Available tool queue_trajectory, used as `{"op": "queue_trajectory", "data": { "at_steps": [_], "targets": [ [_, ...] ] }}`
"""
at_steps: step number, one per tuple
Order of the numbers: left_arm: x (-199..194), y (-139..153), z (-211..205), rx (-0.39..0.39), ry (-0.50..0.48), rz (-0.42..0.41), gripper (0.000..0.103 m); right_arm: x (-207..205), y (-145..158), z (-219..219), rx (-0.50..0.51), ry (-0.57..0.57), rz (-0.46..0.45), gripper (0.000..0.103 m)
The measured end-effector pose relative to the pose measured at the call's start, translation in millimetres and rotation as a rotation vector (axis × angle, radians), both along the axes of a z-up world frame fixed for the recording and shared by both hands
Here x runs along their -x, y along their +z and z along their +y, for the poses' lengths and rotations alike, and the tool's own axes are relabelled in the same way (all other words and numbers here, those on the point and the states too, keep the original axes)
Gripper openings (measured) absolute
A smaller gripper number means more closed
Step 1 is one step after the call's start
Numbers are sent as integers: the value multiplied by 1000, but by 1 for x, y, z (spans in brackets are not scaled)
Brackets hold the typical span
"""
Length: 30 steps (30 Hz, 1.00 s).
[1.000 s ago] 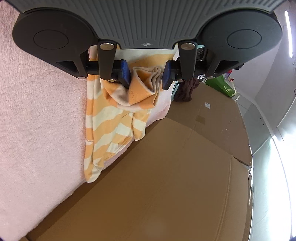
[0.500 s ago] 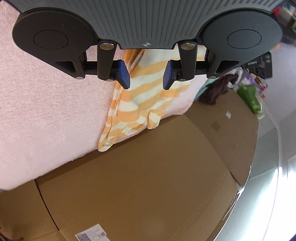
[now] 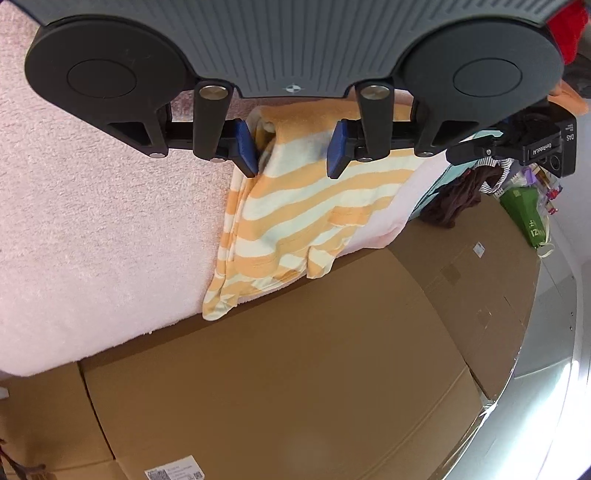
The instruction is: Fold clothes
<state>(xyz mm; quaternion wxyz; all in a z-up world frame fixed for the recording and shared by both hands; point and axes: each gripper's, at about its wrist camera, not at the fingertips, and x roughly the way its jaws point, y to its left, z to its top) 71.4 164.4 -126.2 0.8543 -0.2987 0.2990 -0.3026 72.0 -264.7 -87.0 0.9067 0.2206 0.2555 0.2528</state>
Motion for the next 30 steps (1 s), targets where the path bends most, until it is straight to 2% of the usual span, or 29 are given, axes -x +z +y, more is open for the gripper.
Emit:
{"op": "queue_trajectory", "data": {
  "at_steps": [1, 2, 7, 9, 11, 14, 16, 19, 21, 24, 26, 28, 30],
  "targets": [
    [1, 0, -2, -18, 1, -10, 29, 2, 1, 1, 10, 9, -3, 19],
    [1, -1, -4, -34, 0, -15, 11, 5, 2, 2, 13, 12, -10, 13],
    [8, 1, 0, -9, -14, -25, 7, 24, 5, -3, -16, 30, -41, 11],
    [12, 3, 0, -21, -20, -38, 7, 26, 3, -3, -8, 32, -31, 11],
    [11, -3, 0, -41, -15, -12, 7, 23, -2, -3, 9, 22, -6, 12],
    [10, -10, 3, -22, -15, 6, 7, 21, -5, -8, -30, 16, 13, 16],
    [9, -10, 4, -16, -19, 9, 8, 22, -3, -10, -47, 16, 8, 39],
    [6, -8, 3, -19, -27, 10, 10, 23, 1, -11, -43, 0, -7, 41],
    [6, -8, 2, -28, -33, 5, 10, 24, 1, -12, -46, -16, -17, 33],
    [8, -6, -2, -59, -57, -14, 9, 21, -4, -10, -51, -4, 13, 12],
    [9, -2, -3, -89, -72, -20, 9, 23, -5, -9, -41, 18, 20, 11],
    [3, 1, 0, -113, -69, -17, 18, 24, -1, -10, -18, 19, 7, 16],
    [-3, 10, 4, -151, -50, -45, 51, 24, 6, -15, -16, -31, -25, 32]
  ]
}}
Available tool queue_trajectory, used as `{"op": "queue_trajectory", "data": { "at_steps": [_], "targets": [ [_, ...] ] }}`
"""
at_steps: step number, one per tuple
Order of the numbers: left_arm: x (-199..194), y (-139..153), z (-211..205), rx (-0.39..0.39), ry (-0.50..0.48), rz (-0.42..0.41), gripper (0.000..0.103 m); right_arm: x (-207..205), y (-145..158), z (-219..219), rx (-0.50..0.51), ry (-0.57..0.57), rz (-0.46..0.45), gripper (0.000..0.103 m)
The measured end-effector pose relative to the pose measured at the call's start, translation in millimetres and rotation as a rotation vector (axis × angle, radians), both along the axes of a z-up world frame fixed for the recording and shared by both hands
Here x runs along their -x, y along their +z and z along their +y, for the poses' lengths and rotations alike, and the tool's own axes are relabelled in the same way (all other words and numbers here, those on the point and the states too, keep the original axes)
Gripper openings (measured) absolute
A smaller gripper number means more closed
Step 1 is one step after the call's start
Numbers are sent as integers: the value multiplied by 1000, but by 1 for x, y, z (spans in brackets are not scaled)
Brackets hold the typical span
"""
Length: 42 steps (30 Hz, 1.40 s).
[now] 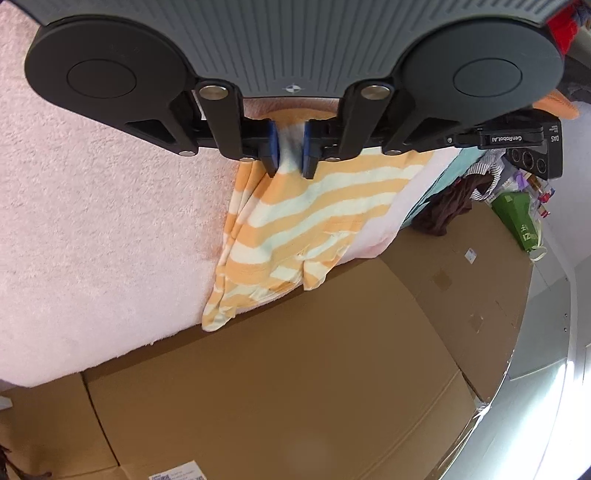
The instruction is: Fold clothes
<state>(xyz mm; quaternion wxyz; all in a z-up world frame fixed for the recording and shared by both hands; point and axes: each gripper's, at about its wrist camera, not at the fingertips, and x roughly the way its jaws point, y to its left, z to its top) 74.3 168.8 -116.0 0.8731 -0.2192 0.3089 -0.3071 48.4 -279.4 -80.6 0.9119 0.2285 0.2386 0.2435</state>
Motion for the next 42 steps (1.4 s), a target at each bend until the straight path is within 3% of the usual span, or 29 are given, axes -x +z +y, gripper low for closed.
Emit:
{"op": "queue_trajectory", "data": {
  "at_steps": [1, 2, 5, 7, 8, 9, 12, 14, 15, 18, 21, 24, 27, 29, 31, 32, 34, 35, 37, 39, 42],
  "targets": [
    [-5, 6, 1, -31, 13, -29, 58, -2, 4, -3, -5, -22, -16, 46],
    [-10, 11, 2, -59, 21, -54, 67, -7, 10, -4, -8, -32, -25, 48],
    [-43, 14, 0, -102, 27, -39, 67, -35, 18, 5, 60, -66, 9, 48],
    [-68, 7, -3, -101, 36, 14, 53, -52, 18, 17, 133, -94, 17, 47],
    [-74, 4, -5, -103, 37, 22, 33, -60, 17, 22, 159, -105, 11, 47],
    [-76, 3, -7, -106, 36, 9, 24, -67, 16, 28, 173, -108, 3, 46],
    [-76, 3, -14, -124, 28, -33, 18, -81, 11, 38, 196, -75, 0, 30],
    [-74, 5, -16, -140, 18, -50, 15, -85, 11, 43, 203, -35, 10, 10],
    [-71, 6, -16, -133, 6, -66, 12, -84, 13, 43, 184, -4, -2, 9],
    [-64, 10, -11, -104, -28, -123, 12, -79, 19, 42, 102, 98, -55, 8],
    [-74, 6, -15, -174, 12, -74, 14, -87, 20, 46, 161, 15, -51, 12],
    [-81, 1, -10, -145, 30, -41, 18, -102, 9, 43, 197, -38, 22, 15],
    [-79, 0, -10, -139, 34, -42, 19, -97, 9, 36, 171, -82, 18, 17],
    [-79, -1, -9, -132, 31, -40, 19, -92, 9, 32, 155, -82, 17, 21],
    [-80, -2, -8, -116, 29, -31, 19, -91, 7, 29, 139, -100, 28, 45],
    [-80, -3, -6, -106, 30, -27, 19, -93, 6, 28, 138, -104, 38, 46],
    [-80, -4, -5, -94, 31, -22, 19, -97, 4, 27, 134, -93, 64, 44],
    [-80, -4, -5, -95, 31, -24, 19, -99, 3, 28, 127, -74, 74, 30],
    [-78, -3, -7, -105, 30, -31, 19, -98, 4, 28, 105, -58, 56, 17],
    [-77, -2, -10, -122, 27, -36, 19, -94, 6, 26, 58, -19, 13, 14],
    [-77, -2, -11, -129, 30, -34, 19, -103, -1, 21, 41, -64, 85, 16]
  ]
}}
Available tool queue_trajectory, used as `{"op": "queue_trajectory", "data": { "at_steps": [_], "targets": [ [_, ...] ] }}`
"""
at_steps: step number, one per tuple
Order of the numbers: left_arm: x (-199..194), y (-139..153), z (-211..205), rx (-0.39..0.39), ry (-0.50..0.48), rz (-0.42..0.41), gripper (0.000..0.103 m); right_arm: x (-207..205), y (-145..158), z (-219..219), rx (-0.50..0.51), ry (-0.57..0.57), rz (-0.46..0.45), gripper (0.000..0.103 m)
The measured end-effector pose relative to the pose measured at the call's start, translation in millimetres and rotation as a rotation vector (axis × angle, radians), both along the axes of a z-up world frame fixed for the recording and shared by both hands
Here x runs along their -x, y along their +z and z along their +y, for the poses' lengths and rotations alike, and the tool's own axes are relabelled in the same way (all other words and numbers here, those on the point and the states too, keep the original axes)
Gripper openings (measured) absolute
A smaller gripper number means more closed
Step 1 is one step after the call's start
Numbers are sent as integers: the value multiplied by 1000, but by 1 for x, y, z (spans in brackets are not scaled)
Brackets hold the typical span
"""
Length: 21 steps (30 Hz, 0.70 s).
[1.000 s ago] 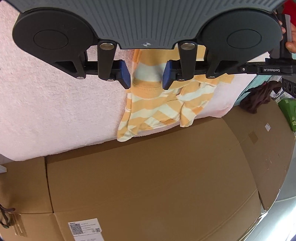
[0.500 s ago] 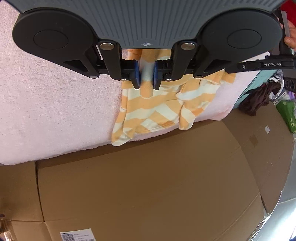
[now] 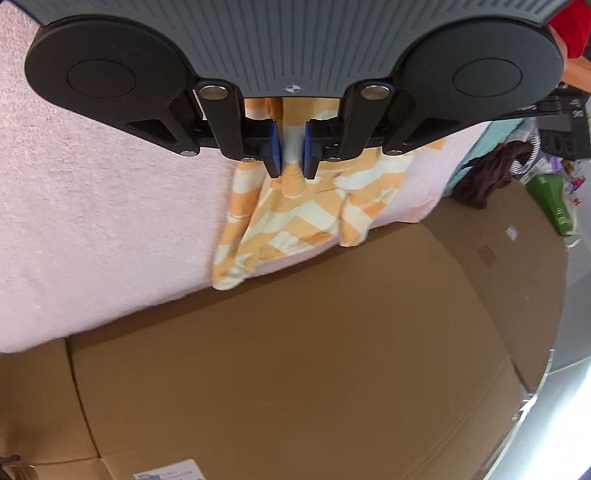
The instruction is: Fold clothes
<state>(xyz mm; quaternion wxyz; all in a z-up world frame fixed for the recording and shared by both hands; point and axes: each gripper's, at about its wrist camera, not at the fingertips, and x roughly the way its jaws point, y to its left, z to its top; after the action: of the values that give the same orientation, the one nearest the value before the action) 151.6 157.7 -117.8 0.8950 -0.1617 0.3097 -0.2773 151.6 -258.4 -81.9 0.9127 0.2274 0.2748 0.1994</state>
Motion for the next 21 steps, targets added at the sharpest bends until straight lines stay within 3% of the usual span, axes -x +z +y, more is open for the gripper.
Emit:
{"op": "queue_trajectory", "data": {
  "at_steps": [3, 5, 6, 8, 11, 13, 15, 16, 19, 21],
  "targets": [
    [-1, -1, 3, 17, 15, 12, 28, -5, -8, -11, -80, -6, 48, 19],
    [-1, -2, 6, 31, 25, 15, 29, 4, -4, -17, -72, -79, 18, 32],
    [-1, -2, 7, 37, 27, 16, 29, 12, 0, -19, -59, -121, -11, 32],
    [-1, -2, 8, 47, 31, 16, 30, 29, 8, -22, -61, -123, -72, 27],
    [0, -2, 8, 45, 28, 14, 31, 53, 16, -15, -139, 55, -101, 27],
    [0, -1, 8, 42, 30, 12, 31, 57, 10, -7, -157, 118, -43, 27],
    [3, 0, 8, 36, 48, 0, 31, 58, -2, -4, -111, 63, 35, 24],
    [4, 1, 10, 36, 61, -11, 31, 62, -7, -5, -94, 28, 37, 0],
    [15, 4, 23, 102, 115, -78, 31, 78, -7, -9, -83, -20, 1, 0],
    [28, 9, 33, 150, 154, -143, 31, 89, -1, -7, -64, -35, -35, 12]
  ]
}}
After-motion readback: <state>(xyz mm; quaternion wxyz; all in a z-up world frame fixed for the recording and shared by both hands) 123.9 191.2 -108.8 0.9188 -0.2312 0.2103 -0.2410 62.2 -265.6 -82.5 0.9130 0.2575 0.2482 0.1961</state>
